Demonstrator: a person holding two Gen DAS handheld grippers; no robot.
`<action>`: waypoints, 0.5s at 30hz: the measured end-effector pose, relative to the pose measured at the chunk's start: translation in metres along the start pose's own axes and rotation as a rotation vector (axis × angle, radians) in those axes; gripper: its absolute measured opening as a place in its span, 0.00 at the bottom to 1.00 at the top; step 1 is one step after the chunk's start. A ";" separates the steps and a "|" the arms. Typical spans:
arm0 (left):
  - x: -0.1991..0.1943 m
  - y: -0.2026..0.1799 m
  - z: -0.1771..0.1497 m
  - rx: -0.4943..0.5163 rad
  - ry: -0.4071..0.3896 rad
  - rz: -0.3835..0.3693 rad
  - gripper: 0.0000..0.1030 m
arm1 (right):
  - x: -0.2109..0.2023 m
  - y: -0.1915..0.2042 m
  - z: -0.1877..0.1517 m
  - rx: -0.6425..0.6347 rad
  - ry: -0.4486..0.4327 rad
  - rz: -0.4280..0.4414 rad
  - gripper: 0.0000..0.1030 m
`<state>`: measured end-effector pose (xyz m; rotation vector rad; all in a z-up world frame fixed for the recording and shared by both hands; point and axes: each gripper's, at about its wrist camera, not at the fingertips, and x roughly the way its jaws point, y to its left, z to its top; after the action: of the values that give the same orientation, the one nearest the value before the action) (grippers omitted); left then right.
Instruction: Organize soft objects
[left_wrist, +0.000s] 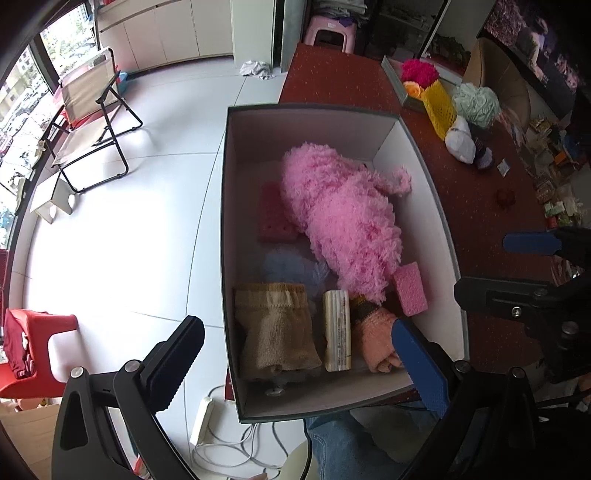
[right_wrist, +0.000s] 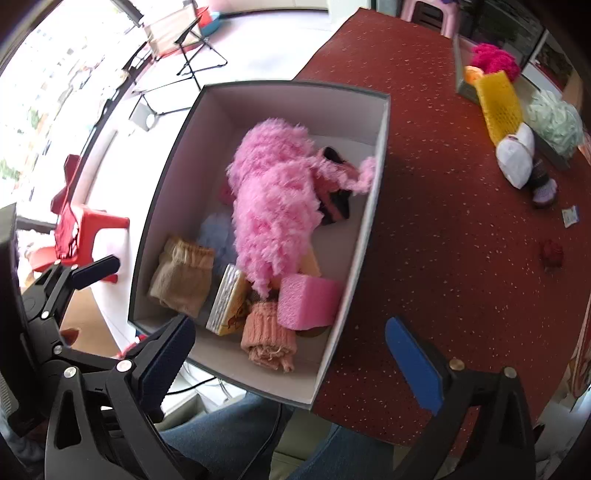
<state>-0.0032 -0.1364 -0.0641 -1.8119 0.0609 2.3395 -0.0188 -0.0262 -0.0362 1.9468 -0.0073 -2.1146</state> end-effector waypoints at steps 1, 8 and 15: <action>-0.006 0.002 0.002 -0.007 -0.024 -0.008 0.99 | -0.002 -0.002 0.001 0.008 -0.011 0.003 1.00; -0.077 0.016 0.009 -0.065 -0.323 -0.139 0.99 | -0.035 -0.012 0.006 0.049 -0.130 0.054 1.00; -0.088 0.027 0.024 -0.098 -0.191 -0.288 0.99 | -0.072 0.009 0.002 -0.085 -0.244 -0.064 1.00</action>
<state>-0.0094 -0.1699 0.0243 -1.5094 -0.3240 2.3253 -0.0148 -0.0210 0.0359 1.6532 0.0977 -2.3405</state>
